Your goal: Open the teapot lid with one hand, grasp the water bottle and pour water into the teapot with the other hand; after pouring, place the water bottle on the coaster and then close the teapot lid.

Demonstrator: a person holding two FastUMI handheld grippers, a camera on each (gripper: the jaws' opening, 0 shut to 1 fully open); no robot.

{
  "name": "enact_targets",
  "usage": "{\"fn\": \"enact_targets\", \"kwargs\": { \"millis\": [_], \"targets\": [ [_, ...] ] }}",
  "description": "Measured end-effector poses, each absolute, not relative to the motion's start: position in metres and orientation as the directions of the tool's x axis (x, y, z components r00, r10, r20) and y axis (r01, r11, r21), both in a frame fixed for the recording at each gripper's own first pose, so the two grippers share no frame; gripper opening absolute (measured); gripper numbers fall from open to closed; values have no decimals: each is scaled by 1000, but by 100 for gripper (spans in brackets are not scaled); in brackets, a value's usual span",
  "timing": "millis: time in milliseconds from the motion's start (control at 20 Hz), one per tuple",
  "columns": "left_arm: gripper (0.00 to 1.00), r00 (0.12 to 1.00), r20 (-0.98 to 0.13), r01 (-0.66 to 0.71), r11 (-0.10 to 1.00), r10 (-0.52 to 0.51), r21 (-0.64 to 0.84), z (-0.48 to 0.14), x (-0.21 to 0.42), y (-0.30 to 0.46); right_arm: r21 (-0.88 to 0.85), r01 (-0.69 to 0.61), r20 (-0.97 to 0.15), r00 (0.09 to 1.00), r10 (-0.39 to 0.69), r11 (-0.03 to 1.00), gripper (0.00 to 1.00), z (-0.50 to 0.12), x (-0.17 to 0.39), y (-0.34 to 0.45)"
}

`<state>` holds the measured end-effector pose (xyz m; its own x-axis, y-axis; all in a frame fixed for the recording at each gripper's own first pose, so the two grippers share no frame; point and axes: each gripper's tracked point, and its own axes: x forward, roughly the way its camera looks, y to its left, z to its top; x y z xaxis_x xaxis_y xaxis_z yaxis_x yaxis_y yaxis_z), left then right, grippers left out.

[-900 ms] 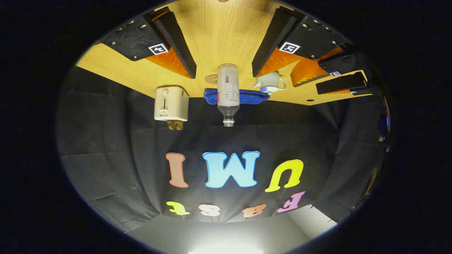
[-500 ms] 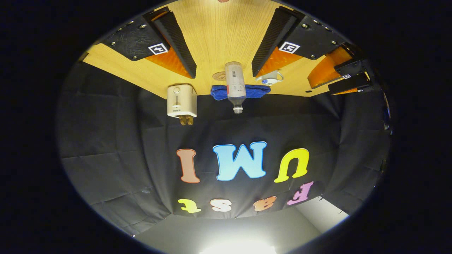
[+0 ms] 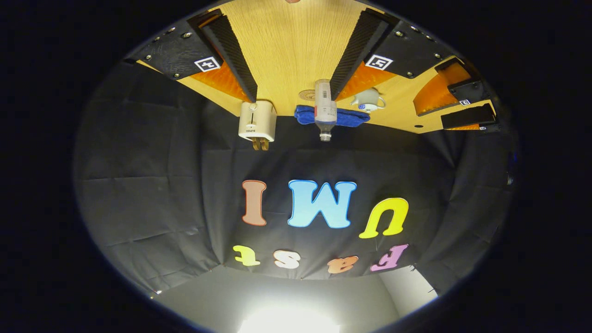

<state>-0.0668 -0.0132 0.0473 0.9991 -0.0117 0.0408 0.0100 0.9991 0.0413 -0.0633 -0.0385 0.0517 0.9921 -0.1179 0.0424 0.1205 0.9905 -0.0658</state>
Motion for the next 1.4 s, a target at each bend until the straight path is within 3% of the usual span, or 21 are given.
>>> {"fn": "enact_targets", "kwargs": {
  "millis": [400,850,1400],
  "targets": [
    [98,999,42,-17,1000,18,-21,40,-48,1,-40,72,18,997,-71,997,98,46,-33,-22],
    [96,1000,14,28,991,-27,-132,12,-1,15,-15,-12,29,999,13,1000,98,49,24,5],
    [94,996,-30,81,994,-83,-68,12,78,37,-28,1,-55,998,-3,1000,98,36,99,-3]
  ]
}}
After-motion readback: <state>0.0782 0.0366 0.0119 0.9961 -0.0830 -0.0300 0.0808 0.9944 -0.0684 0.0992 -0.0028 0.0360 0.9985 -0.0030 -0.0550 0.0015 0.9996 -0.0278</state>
